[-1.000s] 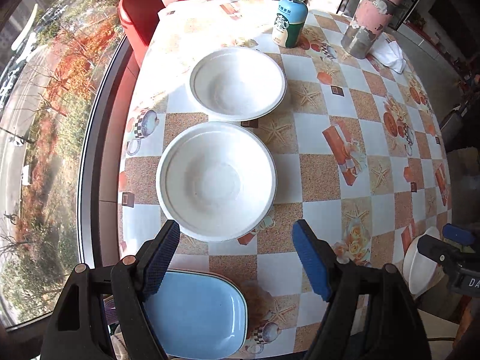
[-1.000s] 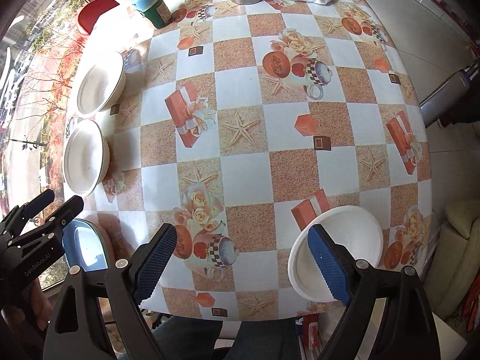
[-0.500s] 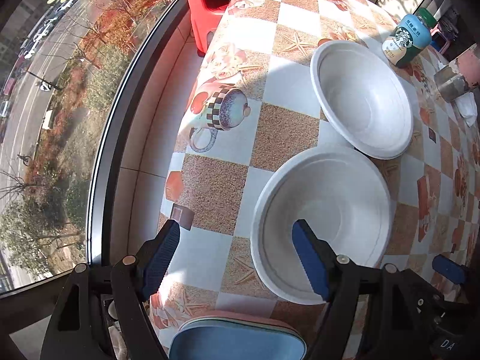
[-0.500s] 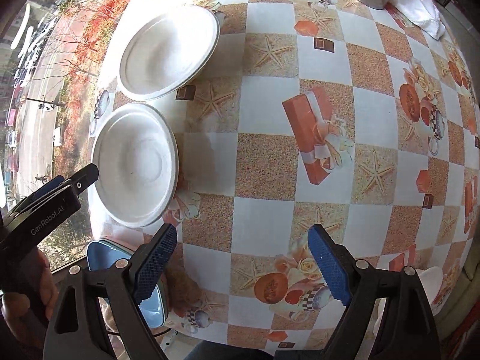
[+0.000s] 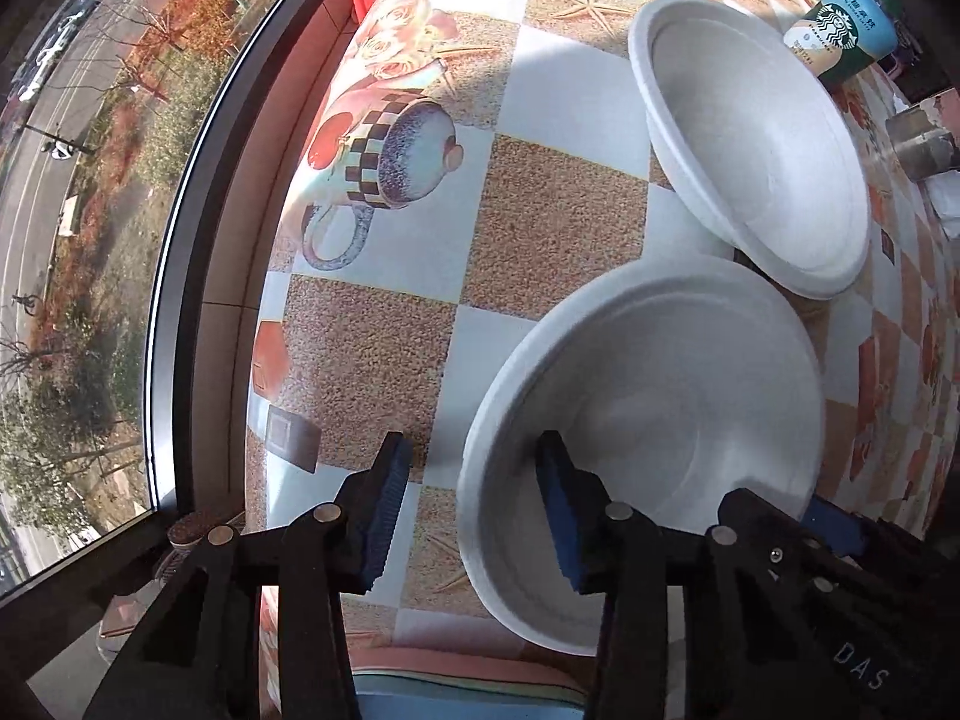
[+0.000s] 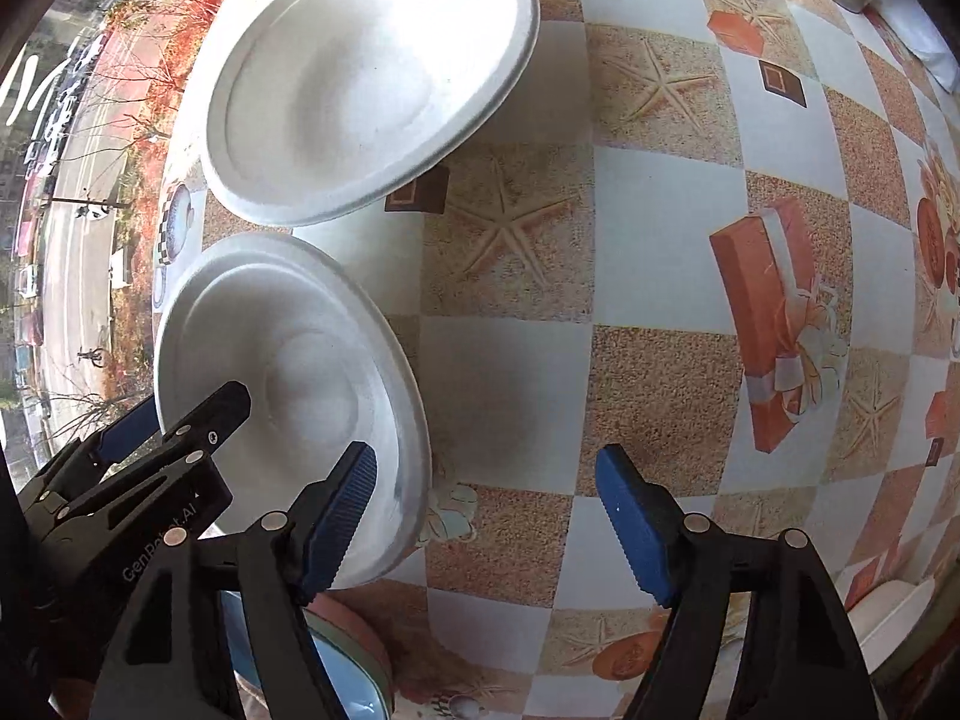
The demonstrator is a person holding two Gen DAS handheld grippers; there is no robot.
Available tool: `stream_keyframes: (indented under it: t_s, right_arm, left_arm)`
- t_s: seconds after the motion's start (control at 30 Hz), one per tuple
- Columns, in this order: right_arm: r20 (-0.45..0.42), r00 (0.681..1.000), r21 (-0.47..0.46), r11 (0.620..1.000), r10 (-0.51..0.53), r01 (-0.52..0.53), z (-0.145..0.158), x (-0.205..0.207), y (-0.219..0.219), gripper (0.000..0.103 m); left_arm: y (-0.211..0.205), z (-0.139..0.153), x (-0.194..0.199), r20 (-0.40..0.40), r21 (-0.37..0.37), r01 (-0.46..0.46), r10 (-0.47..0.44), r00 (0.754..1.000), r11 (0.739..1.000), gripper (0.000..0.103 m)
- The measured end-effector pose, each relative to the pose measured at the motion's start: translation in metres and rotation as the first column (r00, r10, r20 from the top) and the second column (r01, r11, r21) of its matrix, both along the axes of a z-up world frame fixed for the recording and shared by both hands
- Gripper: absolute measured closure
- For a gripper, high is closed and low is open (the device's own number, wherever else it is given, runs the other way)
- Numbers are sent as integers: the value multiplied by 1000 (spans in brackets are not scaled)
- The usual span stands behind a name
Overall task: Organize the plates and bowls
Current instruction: 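Open both tools, then grasp another white bowl's rim with both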
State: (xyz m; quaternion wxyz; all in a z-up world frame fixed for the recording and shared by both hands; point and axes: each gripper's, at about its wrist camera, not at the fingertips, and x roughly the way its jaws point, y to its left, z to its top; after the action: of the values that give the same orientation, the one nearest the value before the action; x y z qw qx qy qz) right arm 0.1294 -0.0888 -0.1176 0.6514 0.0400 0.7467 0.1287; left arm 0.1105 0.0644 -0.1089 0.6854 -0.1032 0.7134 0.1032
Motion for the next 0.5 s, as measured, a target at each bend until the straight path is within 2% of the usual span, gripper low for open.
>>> stream_keyframes:
  t_s: [0.07,0.13,0.17,0.2,0.3,0.5]
  right_arm:
    - [-25,999,54,998,-27,28,-2,-1,-1,52]
    - [-34,999,90,996,-8,11,-1,-2,3,71]
    - [-30,999,85,996,15,-12,0,-3,6,76]
    - [-19,999,66,997,36,-35,1,-5,9,87]
    - [-13,999,39,998,50,-50,2,-13,0,86]
    - [-41,999,38,999,20,-18,0,-32,-40,86]
  left_arm:
    - [-10,2,0,-1,-4,36,-36,999,999,76]
    - [-24,3,-2,-13,2,71,-71,997,997,76]
    - [-31,4,-4,-20,12,88,-88,996,996,76]
    - [-36,3,-6,-24,12,95,-94,995,995,76]
    - [-53,2,-14,-38,-9,104,-104,994,995,76]
    - [-112,6,-36,-53,26,230,-228,972,973,76]
